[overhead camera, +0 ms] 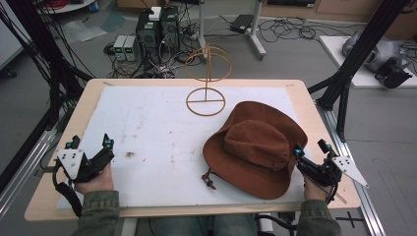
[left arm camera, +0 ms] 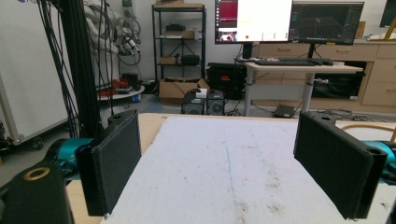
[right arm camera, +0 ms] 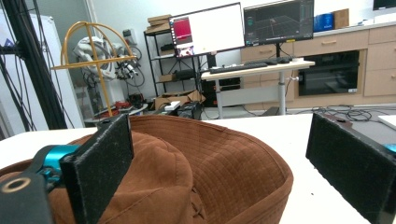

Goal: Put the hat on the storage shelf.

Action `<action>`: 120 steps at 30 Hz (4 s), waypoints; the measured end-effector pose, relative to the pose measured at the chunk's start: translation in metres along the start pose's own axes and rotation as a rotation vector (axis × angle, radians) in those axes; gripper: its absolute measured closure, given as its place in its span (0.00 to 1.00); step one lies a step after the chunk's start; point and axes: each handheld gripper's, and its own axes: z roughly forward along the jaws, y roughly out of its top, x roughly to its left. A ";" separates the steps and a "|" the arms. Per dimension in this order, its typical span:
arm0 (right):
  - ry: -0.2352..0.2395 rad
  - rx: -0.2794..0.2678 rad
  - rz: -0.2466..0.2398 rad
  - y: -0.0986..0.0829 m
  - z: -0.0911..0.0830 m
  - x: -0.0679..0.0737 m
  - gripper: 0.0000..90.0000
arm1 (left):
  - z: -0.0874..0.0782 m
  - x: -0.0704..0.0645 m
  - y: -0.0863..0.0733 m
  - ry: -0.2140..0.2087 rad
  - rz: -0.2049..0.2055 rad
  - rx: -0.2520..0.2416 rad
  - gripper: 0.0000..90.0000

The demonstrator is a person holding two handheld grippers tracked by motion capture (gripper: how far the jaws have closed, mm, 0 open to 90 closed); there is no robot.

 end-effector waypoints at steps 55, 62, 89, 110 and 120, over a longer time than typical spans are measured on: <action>0.328 0.391 -0.200 0.047 0.032 0.030 0.08 | -0.001 0.007 -0.004 -0.021 0.007 0.046 0.17; 0.361 0.645 -0.355 0.030 0.042 0.033 0.08 | 0.000 0.010 -0.005 -0.018 -0.006 0.046 0.17; 0.340 0.735 -0.343 0.010 0.046 0.021 0.98 | 0.000 0.011 -0.006 -0.025 -0.021 0.059 0.18; 0.373 0.525 -0.103 0.016 0.034 0.007 1.00 | -0.001 0.013 -0.006 -0.026 -0.037 0.056 0.18; 0.367 0.314 -0.005 0.035 0.019 0.005 1.00 | -0.001 0.015 -0.006 -0.027 -0.047 0.059 0.18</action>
